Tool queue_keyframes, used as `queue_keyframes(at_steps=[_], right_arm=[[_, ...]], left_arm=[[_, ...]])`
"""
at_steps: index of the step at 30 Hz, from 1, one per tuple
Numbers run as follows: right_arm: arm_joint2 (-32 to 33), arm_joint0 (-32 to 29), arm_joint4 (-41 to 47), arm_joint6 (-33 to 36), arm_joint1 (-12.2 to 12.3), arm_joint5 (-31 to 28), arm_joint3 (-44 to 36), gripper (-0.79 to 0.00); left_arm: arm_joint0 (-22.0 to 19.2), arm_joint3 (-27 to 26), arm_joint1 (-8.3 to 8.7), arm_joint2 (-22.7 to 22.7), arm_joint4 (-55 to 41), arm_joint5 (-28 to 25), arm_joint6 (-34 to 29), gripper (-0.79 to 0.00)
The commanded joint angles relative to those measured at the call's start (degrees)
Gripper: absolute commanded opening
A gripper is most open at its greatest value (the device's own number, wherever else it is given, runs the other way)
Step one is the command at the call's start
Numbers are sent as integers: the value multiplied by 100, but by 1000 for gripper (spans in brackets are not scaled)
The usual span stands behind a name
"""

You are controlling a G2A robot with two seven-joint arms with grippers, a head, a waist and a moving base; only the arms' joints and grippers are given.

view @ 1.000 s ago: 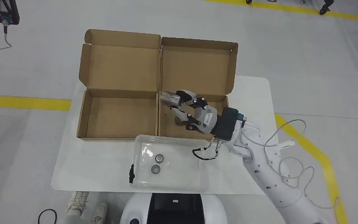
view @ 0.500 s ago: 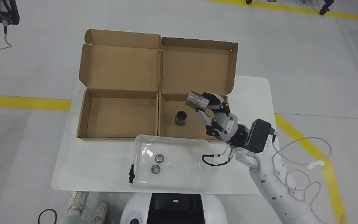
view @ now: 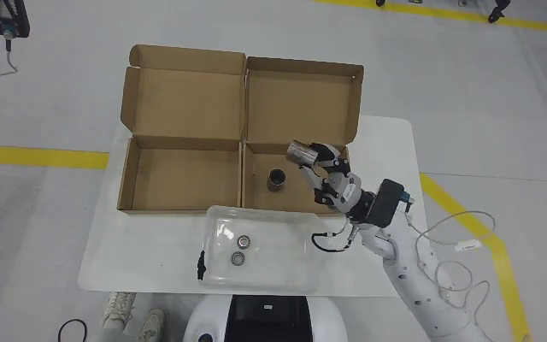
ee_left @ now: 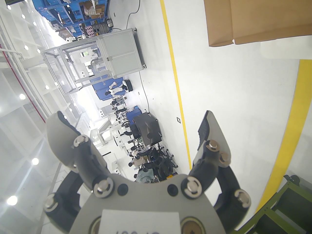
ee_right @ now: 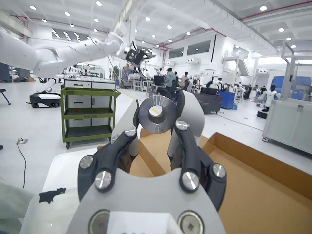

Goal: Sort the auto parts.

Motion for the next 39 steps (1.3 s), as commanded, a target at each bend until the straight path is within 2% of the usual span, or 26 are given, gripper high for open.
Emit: queue_keyframes(at_steps=[1,9,16,24,39], right_arm=[[61,-50,36,545,2,288,-13,-785],[206,-152,165,2203,6,904,-269,-785],[201,-28,163,3563,14,913,-342,-785],[49,217,205,5475,-3,1044,-385,-785],[-635,991,518,7503,-192,1525,448,-785]], left_arm=[[0,0,0,0,0,0,0,0],[0,0,0,0,0,0,0,0],[0,0,0,0,0,0,0,0],[0,0,0,0,0,0,0,0],[0,0,0,0,0,0,0,0]])
